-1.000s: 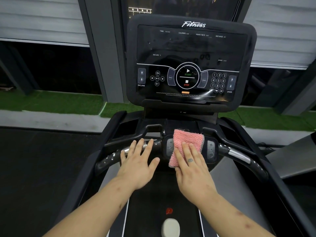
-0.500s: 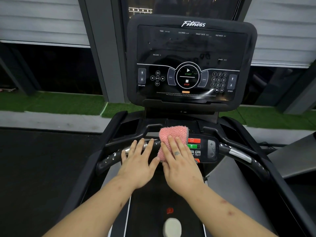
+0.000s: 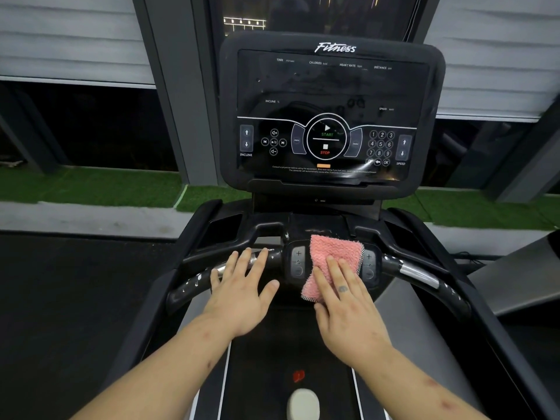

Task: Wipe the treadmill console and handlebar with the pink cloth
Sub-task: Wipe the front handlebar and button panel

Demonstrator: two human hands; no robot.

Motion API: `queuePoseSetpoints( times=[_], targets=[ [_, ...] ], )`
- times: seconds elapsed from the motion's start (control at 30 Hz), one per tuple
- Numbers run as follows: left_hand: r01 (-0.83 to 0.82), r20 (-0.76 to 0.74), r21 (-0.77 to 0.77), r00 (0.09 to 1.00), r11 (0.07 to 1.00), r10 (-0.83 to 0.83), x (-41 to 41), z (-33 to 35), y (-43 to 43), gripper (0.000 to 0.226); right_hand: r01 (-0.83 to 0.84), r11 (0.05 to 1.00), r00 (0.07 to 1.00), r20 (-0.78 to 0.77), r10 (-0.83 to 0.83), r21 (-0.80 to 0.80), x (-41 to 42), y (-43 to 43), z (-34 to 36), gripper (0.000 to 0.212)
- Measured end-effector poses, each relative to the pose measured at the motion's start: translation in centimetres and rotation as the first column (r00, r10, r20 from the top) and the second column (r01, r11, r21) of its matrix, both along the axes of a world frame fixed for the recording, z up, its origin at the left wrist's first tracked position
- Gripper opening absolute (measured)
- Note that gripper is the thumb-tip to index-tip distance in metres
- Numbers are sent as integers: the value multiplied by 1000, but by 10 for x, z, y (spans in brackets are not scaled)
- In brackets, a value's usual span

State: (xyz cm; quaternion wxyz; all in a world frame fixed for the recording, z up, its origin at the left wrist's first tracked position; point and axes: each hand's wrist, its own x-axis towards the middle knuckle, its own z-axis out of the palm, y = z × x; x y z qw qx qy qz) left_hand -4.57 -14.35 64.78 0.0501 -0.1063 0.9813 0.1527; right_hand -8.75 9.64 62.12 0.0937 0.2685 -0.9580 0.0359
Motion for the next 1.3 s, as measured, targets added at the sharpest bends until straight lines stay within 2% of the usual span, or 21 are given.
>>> queuePoseSetpoints(
  times=[0.2, 0.37, 0.57, 1.03, 1.3],
  targets=[
    [1, -12, -6, 1000, 1000, -1, 0, 0, 1, 70, -2, 1000, 1000, -25, 1, -5, 11, -18, -4, 71],
    [-2, -17, -3, 1000, 1000, 2, -1, -2, 0, 71, -74, 997, 996, -53, 74, -9, 18, -35, -9, 70],
    [-2, -13, -8, 1000, 1000, 2, -1, -1, 1, 71, -81, 997, 994, -70, 81, -1, 15, -24, -7, 68],
    [6, -8, -8, 1000, 1000, -6, 0, 3, 1, 75, 38, 999, 999, -21, -38, -27, 0, 49, -15, 68],
    [-1, -16, -32, 1000, 999, 1, 0, 3, 2, 80, 35, 997, 999, 7, -34, -63, 4, 30, -15, 73]
  ],
)
